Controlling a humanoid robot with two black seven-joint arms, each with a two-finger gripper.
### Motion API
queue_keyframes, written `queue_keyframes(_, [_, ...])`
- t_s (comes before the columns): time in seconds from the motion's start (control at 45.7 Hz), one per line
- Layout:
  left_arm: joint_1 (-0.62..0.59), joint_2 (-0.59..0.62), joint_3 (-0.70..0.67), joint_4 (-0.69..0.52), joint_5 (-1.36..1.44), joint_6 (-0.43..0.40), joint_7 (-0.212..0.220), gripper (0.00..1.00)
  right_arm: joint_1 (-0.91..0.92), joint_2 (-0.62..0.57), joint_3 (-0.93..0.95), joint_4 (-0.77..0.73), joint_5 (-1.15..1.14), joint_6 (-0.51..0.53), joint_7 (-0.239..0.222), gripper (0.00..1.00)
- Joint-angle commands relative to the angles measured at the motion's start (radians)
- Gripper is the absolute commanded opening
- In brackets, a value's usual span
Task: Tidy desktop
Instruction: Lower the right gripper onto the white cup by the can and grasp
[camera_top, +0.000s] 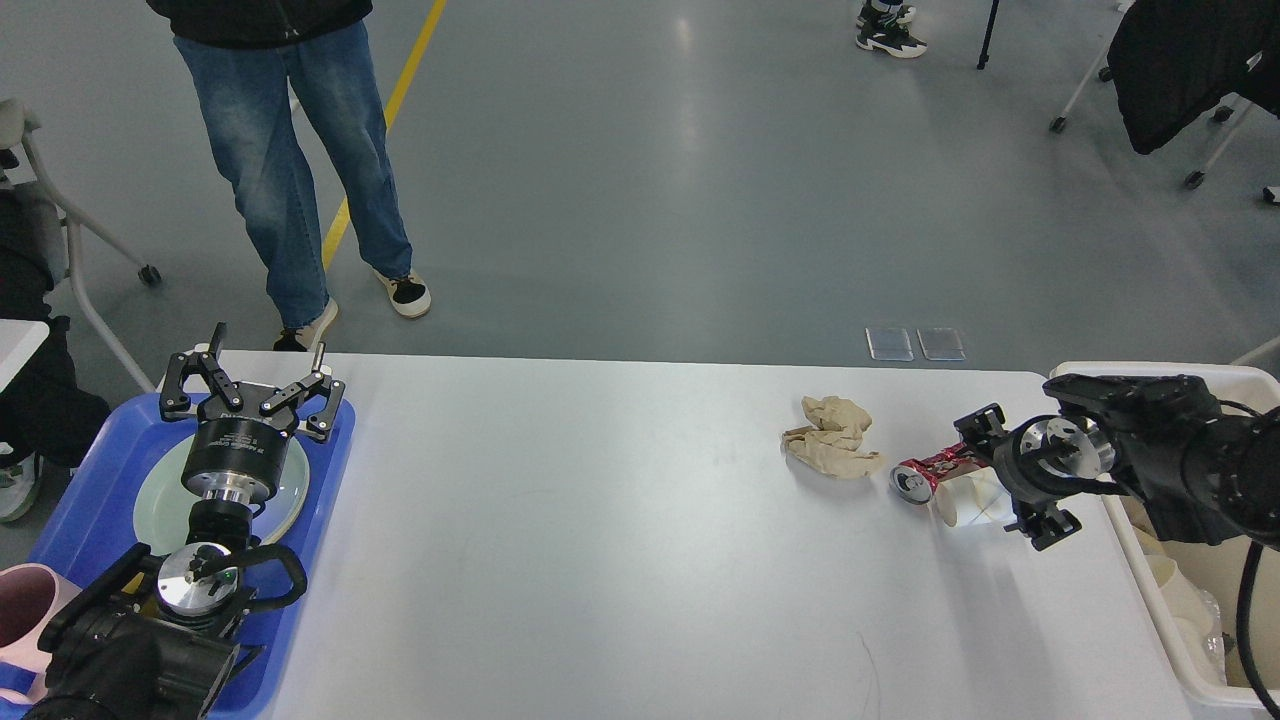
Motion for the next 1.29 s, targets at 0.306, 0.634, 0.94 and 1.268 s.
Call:
queue_keyframes(0.306, [0.000, -0.001, 0.000, -0.001, 0.000, 0.001, 0.000, 0.96, -0.095, 0.048, 0.031, -0.105, -0.041, -0.099, 0.000, 1.00])
queue_keyframes(0.634, [0.000, -0.001, 0.000, -0.001, 0.000, 0.001, 0.000, 0.96, -0.121, 0.060, 0.061, -0.125, -0.081, -0.119, 0.002, 1.00])
queue_keyframes(0.94, [0.000, 0.001, 0.000, -0.001, 0.001, 0.001, 0.000, 0.96, -0.161, 0.088, 0.112, -0.157, -0.081, -0.152, 0.003, 1.00])
queue_keyframes(1.268, [0.000, -0.001, 0.000, -0.001, 0.000, 0.001, 0.000, 0.96, -0.189, 0.094, 0.132, -0.180, -0.081, -0.225, 0.005, 1.00])
